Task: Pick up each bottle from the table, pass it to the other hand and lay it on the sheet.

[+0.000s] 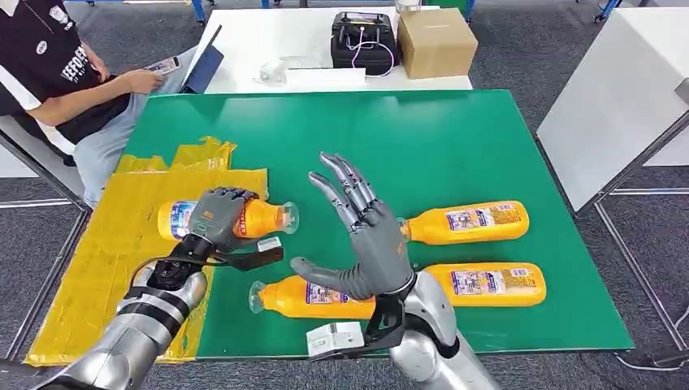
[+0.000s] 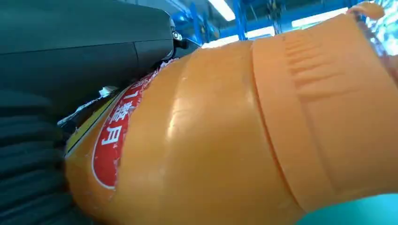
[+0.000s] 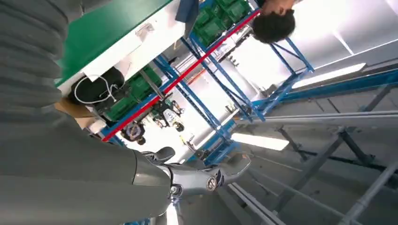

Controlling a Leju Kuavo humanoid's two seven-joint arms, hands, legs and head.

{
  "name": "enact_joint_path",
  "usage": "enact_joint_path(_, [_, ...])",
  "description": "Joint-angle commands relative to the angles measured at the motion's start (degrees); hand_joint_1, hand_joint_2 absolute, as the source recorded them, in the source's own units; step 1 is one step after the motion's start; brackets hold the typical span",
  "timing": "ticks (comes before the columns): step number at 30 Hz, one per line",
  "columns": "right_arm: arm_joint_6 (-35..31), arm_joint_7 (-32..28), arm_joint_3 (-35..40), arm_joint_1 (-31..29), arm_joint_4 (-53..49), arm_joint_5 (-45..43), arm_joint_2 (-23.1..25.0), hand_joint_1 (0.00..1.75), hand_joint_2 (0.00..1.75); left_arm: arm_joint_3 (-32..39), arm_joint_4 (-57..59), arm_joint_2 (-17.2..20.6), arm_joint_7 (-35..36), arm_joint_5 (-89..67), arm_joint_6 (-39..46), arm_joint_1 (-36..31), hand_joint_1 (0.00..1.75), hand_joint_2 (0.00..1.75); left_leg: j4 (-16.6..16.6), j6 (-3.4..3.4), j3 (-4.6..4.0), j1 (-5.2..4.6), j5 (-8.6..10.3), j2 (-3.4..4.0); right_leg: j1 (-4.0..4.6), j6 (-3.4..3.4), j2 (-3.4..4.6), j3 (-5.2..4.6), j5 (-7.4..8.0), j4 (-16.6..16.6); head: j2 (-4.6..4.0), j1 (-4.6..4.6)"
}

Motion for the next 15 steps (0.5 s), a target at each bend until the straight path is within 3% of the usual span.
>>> enact_joint_path(1, [0.2, 0.3, 2.4, -2.6, 1.6, 0.1, -2.2, 0.00, 1.75, -3.0, 10.1, 0.2, -0.5, 2.3, -0.3, -3.6, 0.00, 1.75, 0.0, -0.05, 0.24, 0.10, -0.09, 0.13, 0.12, -0.05, 0.03, 0.28, -0.04, -0.1, 0.00, 0.00])
enact_joint_path(15, [0.2, 0.6, 2.7, -3.0, 3.2, 0.2, -1.9, 0.00, 1.75, -1.3, 10.3, -0.7, 0.7, 4.5, 3.3, -2.7, 0.00, 1.75, 0.0, -0.02, 0.13, 0.06, -0.04, 0.09, 0.08, -0.02, 0.01, 0.17, -0.02, -0.1, 0.00, 0.00])
